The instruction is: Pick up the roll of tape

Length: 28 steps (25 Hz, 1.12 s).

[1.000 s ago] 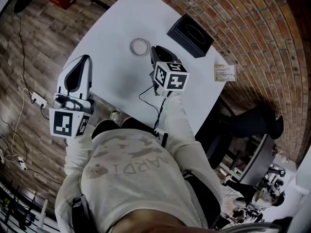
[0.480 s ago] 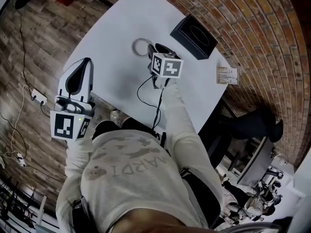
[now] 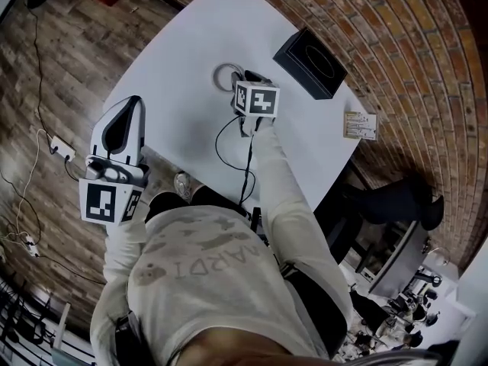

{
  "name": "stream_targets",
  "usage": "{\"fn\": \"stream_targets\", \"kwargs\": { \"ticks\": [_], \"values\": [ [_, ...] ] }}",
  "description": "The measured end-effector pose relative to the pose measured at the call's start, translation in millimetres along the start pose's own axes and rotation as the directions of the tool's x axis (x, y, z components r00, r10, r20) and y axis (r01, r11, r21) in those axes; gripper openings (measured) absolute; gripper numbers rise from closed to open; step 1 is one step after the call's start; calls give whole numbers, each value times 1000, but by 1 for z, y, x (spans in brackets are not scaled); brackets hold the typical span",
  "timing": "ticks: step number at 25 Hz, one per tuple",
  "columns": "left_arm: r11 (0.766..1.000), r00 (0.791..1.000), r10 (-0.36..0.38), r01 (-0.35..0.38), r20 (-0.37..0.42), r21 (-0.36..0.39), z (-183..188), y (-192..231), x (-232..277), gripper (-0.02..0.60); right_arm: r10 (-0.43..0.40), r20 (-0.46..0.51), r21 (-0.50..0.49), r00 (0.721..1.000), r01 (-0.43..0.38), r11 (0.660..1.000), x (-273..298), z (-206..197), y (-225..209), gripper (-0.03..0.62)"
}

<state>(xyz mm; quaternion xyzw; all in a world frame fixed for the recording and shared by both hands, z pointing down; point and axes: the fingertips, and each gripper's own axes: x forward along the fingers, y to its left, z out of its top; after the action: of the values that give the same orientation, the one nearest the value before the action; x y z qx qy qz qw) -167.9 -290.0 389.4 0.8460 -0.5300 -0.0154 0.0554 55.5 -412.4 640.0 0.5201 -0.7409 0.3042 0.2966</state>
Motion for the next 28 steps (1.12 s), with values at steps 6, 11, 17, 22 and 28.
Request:
{"fn": "stream_targets", "kwargs": {
  "ticks": [6, 11, 17, 22, 28],
  "values": [
    [1000, 1000, 26, -26, -9, -1, -2, 9, -3, 6, -22, -53, -29, 998, 21, 999, 14, -11, 0, 147],
    [999, 999, 36, -36, -12, -1, -5, 11, -7, 6, -43, -60, -62, 997, 40, 997, 14, -11, 2, 132],
    [999, 999, 38, -38, -8, 4, 0, 10, -10, 6, -61, -62, -63, 996, 57, 996, 12, -12, 7, 58],
    [999, 999, 43, -43, -6, 9, 2, 12, -16, 6, -37, -17, 9, 999, 38, 999, -2, -13, 12, 58],
    [999, 1000, 30, -30, -8, 13, 3, 5, -19, 6, -6, 71, 41, 997, 3, 999, -32, -9, 18, 58]
  ]
}}
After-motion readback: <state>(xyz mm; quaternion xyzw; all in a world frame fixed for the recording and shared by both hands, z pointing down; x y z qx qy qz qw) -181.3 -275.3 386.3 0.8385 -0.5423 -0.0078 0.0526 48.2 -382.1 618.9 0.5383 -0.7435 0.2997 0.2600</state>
